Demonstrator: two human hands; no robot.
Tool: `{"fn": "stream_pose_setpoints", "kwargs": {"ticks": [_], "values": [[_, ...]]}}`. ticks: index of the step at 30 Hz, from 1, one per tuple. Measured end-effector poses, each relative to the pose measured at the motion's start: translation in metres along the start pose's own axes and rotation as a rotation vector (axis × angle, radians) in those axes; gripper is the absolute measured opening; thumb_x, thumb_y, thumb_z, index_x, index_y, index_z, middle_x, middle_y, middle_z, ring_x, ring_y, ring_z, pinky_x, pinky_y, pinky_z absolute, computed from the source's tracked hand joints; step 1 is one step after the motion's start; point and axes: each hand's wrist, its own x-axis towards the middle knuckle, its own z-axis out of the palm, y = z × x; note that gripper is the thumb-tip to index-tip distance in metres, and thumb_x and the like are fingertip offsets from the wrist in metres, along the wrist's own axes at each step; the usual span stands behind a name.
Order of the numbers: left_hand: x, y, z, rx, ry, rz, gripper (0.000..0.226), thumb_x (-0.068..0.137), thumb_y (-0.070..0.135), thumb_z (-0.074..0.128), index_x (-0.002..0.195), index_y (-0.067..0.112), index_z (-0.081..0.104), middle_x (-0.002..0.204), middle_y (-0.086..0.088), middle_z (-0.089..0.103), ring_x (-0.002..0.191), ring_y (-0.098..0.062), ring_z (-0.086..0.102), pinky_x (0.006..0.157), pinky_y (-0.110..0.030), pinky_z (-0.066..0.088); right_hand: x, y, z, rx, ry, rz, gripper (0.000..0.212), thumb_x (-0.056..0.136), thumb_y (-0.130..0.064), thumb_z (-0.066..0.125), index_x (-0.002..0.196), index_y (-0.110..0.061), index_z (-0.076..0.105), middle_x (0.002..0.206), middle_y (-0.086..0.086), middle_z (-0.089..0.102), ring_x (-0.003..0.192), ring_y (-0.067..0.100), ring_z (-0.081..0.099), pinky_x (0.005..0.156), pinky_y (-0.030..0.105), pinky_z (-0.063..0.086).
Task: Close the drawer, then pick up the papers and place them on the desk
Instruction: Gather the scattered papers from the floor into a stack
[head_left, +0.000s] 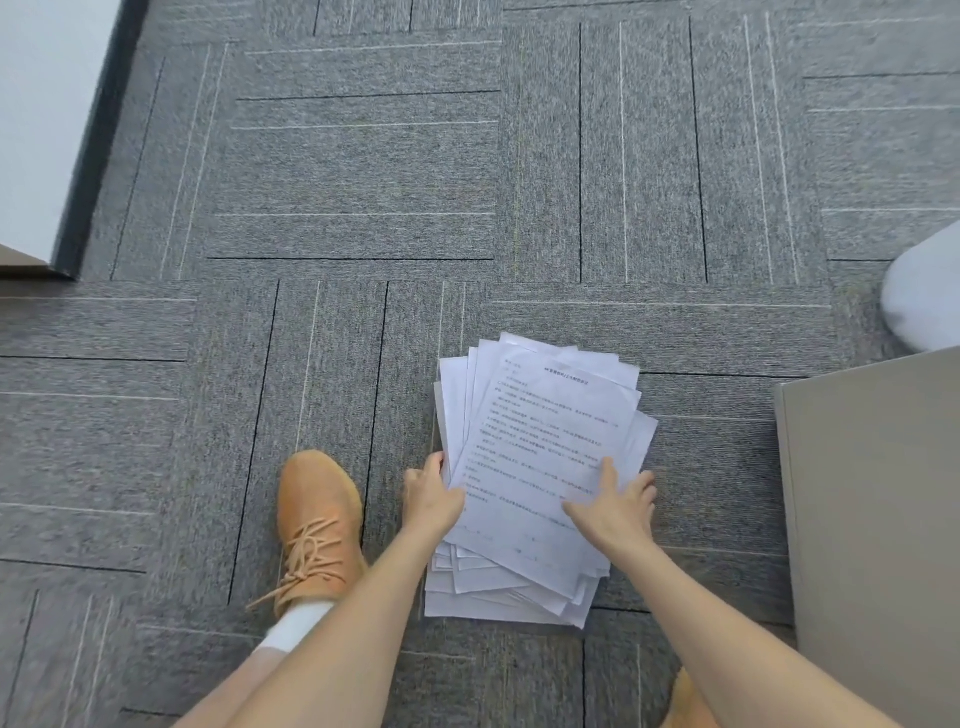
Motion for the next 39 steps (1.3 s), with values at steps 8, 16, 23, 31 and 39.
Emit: {"fn": "stream_pose_setpoints", "kwargs": {"ticks": [8, 16, 23, 31, 39], "values": [[0.001, -0.001, -0.002, -0.15, -0.071, 0.049, 0.062, 0.087, 0.01, 0.051, 0.144, 0.026, 0.033, 0.139, -0.009, 0.049, 0.106, -0.025, 0.055, 0.091, -0.034, 0.046, -0.012, -0.006, 0.005, 0.011, -0.102, -0.129, 0.093, 0.088, -0.053, 0.053, 0.159, -0.022, 0.002, 0.163, 0.022, -0.022, 0.151, 0.041, -0.018, 0.123, 0.051, 0.001], [-0.001, -0.002, -0.006, -0.588, -0.266, -0.159, 0.04, 0.082, 0.003, 0.071, 0.121, 0.003, 0.062, 0.119, -0.019, 0.069, 0.097, -0.032, 0.069, 0.085, -0.044, 0.056, -0.022, 0.001, -0.011, 0.372, -0.033, -0.148, 0.082, 0.089, -0.027, 0.064, 0.157, -0.018, 0.018, 0.164, 0.004, 0.022, 0.151, 0.025, 0.021, 0.118, 0.044, 0.027], [-0.013, 0.008, -0.025, -0.694, -0.473, -0.158, 0.04, 0.086, -0.002, 0.065, 0.125, 0.002, 0.06, 0.118, -0.019, 0.071, 0.103, -0.037, 0.069, 0.081, -0.05, 0.059, -0.029, 0.007, -0.038, 0.641, -0.074, 0.178, 0.055, 0.09, -0.023, 0.061, 0.14, -0.008, 0.044, 0.135, 0.015, 0.058, 0.108, 0.032, 0.062, 0.085, 0.042, 0.053], [-0.072, 0.064, -0.101, -0.659, -0.495, 0.015, 0.043, 0.09, -0.015, 0.046, 0.125, 0.006, 0.06, 0.125, -0.019, 0.066, 0.114, -0.039, 0.063, 0.095, -0.056, 0.05, -0.097, -0.038, -0.123, 0.803, -0.05, -0.022, 0.026, 0.09, 0.002, 0.055, 0.112, -0.01, 0.061, 0.104, 0.007, 0.067, 0.083, 0.018, 0.063, 0.062, 0.032, 0.048], [-0.245, 0.169, -0.244, -0.654, -0.441, 0.468, 0.056, 0.076, -0.026, 0.036, 0.109, 0.006, 0.066, 0.117, -0.02, 0.07, 0.11, -0.042, 0.064, 0.096, -0.061, 0.048, -0.268, -0.107, -0.281, 0.861, 0.225, -0.474, 0.031, 0.084, 0.008, 0.059, 0.096, -0.02, 0.064, 0.106, 0.01, 0.073, 0.092, 0.027, 0.071, 0.086, 0.046, 0.059]]}}
